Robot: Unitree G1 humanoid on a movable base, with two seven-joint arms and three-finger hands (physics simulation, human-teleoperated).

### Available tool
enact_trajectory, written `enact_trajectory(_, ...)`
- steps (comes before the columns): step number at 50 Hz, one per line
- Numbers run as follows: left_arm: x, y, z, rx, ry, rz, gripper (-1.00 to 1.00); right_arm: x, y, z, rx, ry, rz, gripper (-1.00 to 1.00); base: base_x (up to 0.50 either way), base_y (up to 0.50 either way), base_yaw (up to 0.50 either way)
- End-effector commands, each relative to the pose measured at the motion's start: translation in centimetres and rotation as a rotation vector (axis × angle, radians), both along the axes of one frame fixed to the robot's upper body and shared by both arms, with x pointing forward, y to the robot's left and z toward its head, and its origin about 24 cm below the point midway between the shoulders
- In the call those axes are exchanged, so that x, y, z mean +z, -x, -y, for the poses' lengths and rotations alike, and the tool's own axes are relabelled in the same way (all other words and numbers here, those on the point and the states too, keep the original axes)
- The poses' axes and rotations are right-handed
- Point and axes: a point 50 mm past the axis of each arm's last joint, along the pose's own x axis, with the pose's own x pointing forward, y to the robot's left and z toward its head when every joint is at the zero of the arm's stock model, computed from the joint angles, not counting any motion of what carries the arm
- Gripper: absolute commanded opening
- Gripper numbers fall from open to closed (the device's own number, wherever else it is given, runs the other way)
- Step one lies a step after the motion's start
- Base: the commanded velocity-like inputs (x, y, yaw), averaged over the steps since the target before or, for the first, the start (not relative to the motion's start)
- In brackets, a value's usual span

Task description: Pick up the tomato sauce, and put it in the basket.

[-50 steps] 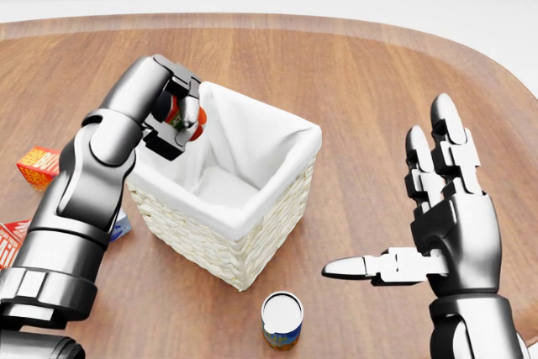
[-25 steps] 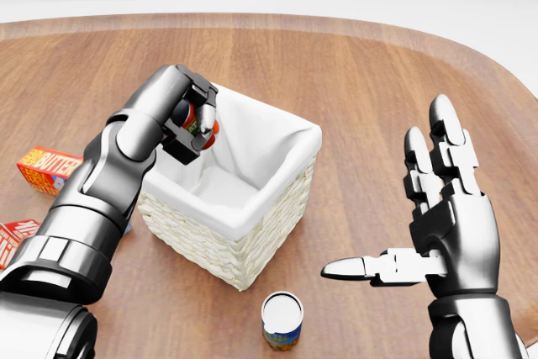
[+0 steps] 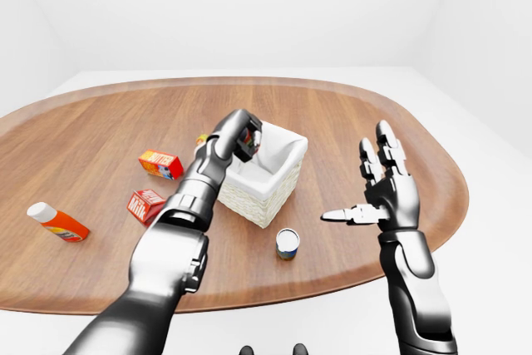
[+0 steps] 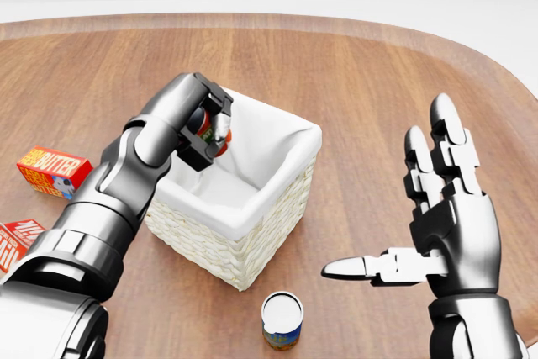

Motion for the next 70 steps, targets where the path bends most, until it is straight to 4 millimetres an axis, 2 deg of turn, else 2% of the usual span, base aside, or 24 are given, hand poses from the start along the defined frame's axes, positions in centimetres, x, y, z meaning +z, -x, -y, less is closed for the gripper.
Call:
enact_trajectory(1, -0.5, 0.1, 0.4, 0.005, -0.001, -0.003, -1.00, 0.3, 0.0, 0.1, -0.002, -0.002, 0.013, 1.00, 0.00, 0.00, 0.00)
enact_trajectory(24, -2.0, 0.5, 0.6, 0.009, -0.026, -0.028, -1.00, 0.1, 0.1, 0.0, 0.002, -0.003, 0.004, 1.00, 0.00, 0.00, 0.00)
enact_trajectory(50, -2.3, 0.5, 0.5, 0.018, -0.036, -0.030, -1.00, -0.1, 0.1, -0.1, 0.004, -0.003, -0.003, 1.00, 0.00, 0.00, 0.00)
enact_trajectory(51, -2.4, 0.5, 0.5, 0.019, -0.037, -0.032, -0.96, -0.2, 0.1, -0.1, 0.004, -0.003, -0.006, 1.00, 0.00, 0.00, 0.00)
enact_trajectory(53, -2.4, 0.6, 0.4, 0.021, -0.041, -0.030, 0.22, -0.2, 0.1, -0.1, 0.004, -0.003, -0.007, 1.00, 0.00, 0.00, 0.00)
enact_trajectory(54, -2.4, 0.6, 0.4, 0.023, -0.041, -0.029, 1.00, -0.2, 0.1, -0.1, 0.004, -0.003, -0.007, 1.00, 0.00, 0.00, 0.00)
enact_trajectory(70, -1.9, 0.4, 0.4, 0.023, -0.036, -0.019, 1.00, 0.1, 0.1, 0.0, 0.003, -0.004, 0.003, 1.00, 0.00, 0.00, 0.00)
